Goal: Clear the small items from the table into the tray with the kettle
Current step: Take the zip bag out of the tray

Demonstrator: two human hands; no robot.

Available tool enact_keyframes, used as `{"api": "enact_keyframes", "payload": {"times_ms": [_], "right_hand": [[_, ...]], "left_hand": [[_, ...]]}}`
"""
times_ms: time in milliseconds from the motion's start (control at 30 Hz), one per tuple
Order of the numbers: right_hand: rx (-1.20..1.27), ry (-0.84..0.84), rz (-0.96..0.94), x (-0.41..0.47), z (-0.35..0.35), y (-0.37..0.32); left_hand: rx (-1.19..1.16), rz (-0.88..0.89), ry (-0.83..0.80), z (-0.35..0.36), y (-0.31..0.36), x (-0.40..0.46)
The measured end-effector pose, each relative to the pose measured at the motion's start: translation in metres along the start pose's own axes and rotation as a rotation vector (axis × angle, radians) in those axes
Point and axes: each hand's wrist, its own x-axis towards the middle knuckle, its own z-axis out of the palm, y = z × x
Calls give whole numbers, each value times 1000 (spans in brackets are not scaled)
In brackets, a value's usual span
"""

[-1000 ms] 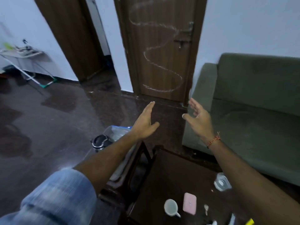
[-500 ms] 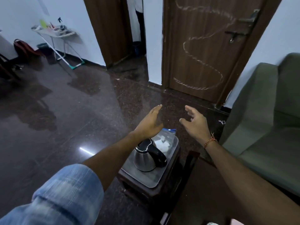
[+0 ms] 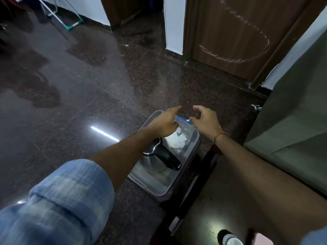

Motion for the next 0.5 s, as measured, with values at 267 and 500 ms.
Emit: {"api": "enact_keyframes", "payload": {"times_ms": [267,500], "right_hand": [[-160,-173,75,42,37,39],[-345,-158,-11,61,60,53]], "left_hand": [[270,-76,-191,23,-25,61],[428,-62,-220,42,-49,88]]}}
